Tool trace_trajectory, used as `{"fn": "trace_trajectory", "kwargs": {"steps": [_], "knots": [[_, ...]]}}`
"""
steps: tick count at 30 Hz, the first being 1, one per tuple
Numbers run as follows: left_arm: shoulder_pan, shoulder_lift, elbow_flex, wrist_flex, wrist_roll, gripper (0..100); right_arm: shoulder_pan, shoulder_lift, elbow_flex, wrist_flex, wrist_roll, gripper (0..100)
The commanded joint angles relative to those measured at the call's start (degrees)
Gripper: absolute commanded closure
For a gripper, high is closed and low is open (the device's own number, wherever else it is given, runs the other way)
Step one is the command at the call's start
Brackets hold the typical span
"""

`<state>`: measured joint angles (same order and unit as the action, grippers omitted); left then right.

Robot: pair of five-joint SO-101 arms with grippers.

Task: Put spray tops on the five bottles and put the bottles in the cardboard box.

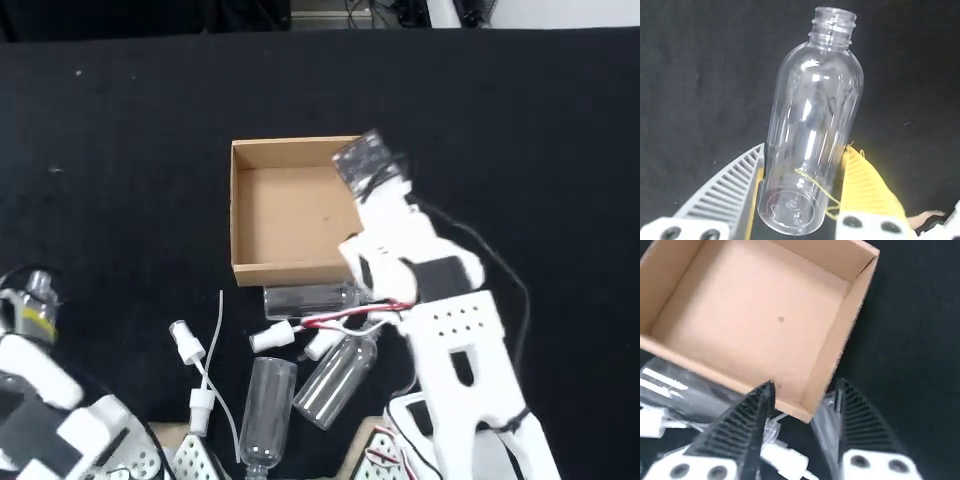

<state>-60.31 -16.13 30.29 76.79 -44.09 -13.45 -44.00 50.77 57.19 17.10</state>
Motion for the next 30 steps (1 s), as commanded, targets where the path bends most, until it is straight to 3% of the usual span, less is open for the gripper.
{"fn": "trace_trajectory", "kwargs": {"steps": [1, 6, 12, 16, 27, 30], "knots": [[-3.65, 4.66, -1.10, -3.43, -1.67, 89, -1.76, -1.98, 0.84, -1.93, -0.35, 81.5], [-4.97, 13.19, -1.63, -6.33, -7.47, 88, -1.76, -1.98, 3.03, -2.37, -2.02, 81.5], [-4.88, 14.07, -8.40, 4.48, -17.85, 76, -1.85, -1.98, 3.12, -2.37, -1.93, 81.5], [-4.18, 14.15, -17.63, 11.16, -19.25, 72, -1.85, -1.98, 3.21, -2.37, -1.85, 81.5], [5.49, 14.33, -18.33, 11.08, -25.14, 72, -1.85, -1.98, 3.82, -2.46, -1.76, 81.5], [5.67, 14.68, -15.96, 5.54, -26.55, 72, -1.85, -1.98, 3.91, -2.46, -1.76, 81.5]]}}
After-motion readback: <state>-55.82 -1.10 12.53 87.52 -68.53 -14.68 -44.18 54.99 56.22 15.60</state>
